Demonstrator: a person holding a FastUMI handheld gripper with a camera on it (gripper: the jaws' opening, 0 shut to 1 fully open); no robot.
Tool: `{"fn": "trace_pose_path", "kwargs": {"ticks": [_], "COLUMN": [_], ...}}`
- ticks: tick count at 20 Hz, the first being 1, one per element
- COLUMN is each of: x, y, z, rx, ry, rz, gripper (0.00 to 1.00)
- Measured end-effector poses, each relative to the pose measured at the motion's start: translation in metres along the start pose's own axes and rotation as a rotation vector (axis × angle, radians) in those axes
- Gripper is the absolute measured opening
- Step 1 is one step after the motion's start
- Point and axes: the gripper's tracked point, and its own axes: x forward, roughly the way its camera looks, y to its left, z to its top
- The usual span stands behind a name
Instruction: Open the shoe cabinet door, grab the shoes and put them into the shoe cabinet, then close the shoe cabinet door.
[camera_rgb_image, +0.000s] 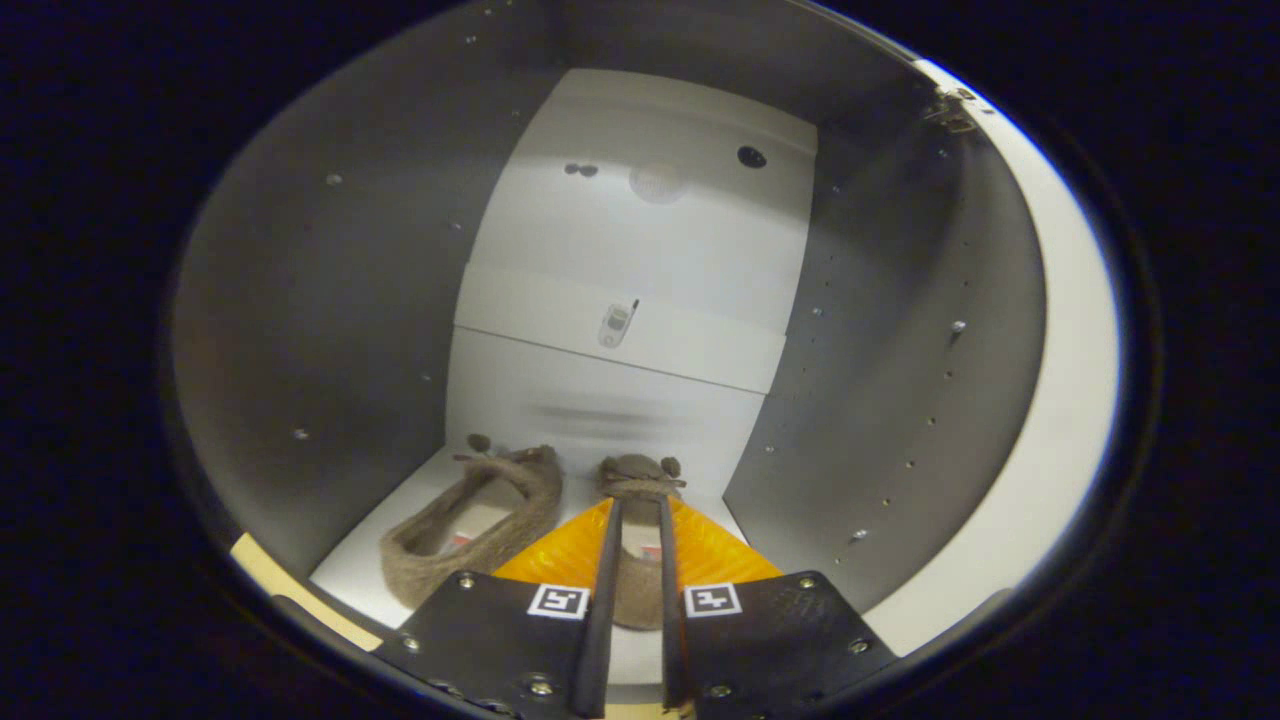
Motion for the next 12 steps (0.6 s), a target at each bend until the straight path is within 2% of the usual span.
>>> {"fn": "trace_pose_path", "kwargs": {"ticks": [5, 12], "x": [-0.092, -0.226], "y": [-0.009, -0.034], "z": [0.016, 0.014], "rx": [0.025, 0.074], "ry": [-0.079, -0.144], "rz": [0.027, 0.086], "gripper": [0.21, 0.27]}}
